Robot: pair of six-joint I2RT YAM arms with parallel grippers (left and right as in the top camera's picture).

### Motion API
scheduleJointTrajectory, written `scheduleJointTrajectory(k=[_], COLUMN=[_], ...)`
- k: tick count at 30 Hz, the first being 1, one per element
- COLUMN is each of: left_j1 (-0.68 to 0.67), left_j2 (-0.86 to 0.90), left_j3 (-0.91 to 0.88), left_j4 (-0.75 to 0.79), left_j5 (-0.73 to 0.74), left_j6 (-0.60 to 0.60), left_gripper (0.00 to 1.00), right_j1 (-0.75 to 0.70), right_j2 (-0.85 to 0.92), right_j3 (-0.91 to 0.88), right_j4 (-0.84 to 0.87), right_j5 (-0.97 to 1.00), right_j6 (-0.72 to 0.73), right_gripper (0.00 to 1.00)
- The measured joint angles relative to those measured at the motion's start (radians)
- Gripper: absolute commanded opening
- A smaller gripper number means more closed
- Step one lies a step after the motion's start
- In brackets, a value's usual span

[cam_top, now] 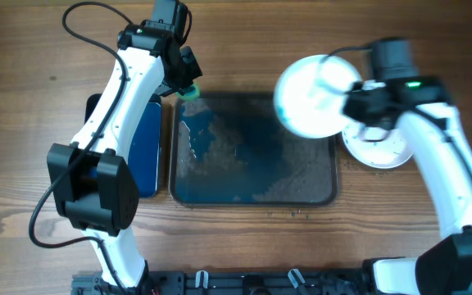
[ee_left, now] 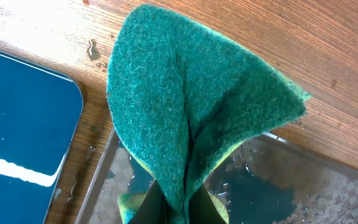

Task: Clean dirty plates on tray and stack at the side
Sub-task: 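Lift the scrubbed plate with right gripper and carry it right, then lower the plate onto the side stack and open right gripper, then place the green sponge on the blue tray with left gripper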

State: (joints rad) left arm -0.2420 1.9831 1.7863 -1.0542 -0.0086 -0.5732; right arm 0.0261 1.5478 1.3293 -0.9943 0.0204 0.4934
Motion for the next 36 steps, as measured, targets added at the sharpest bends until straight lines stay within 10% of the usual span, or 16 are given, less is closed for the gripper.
scheduleJointTrajectory(k=[9, 12, 17, 22, 28, 34, 36], left_j1=[0.000, 0.000, 0.000, 0.000, 0.055, 0.300, 0.344], left_j2=[0.000, 0.000, 0.000, -0.021, -0.146, -0.146, -0.144], left_j3=[0.000, 0.000, 0.000, 0.000, -0.013, -0.352, -0.426], left_j4=[0.001, 0.003, 0.003, -0.071, -0.304, -0.130, -0.065], left_j5=[0.000, 0.000, 0.000, -0.001, -0.182, -0.196, -0.184], left_j6=[0.000, 0.000, 0.003, 0.020, 0.031, 0.031, 0.030], left_gripper=[0.04, 0.04, 0.04, 0.04, 0.04, 0.04, 0.34], right_j1=[-0.454, -0.454, -0.453, -0.389, -0.107, 0.009, 0.009], right_j2=[0.002, 0.002, 0.002, -0.026, -0.115, -0.110, -0.110], right_j3=[-0.217, -0.289, -0.311, -0.212, -0.092, -0.092, -0.092], right_j4=[0.096, 0.147, 0.143, 0.106, 0.146, 0.182, 0.183], right_j5=[-0.068, -0.070, -0.152, -0.317, -0.383, -0.332, -0.325], right_j6=[-0.009, -0.013, -0.056, -0.155, -0.209, -0.212, -0.212], right_gripper=[0.05, 0.39, 0.45, 0.70, 0.74, 0.76, 0.76])
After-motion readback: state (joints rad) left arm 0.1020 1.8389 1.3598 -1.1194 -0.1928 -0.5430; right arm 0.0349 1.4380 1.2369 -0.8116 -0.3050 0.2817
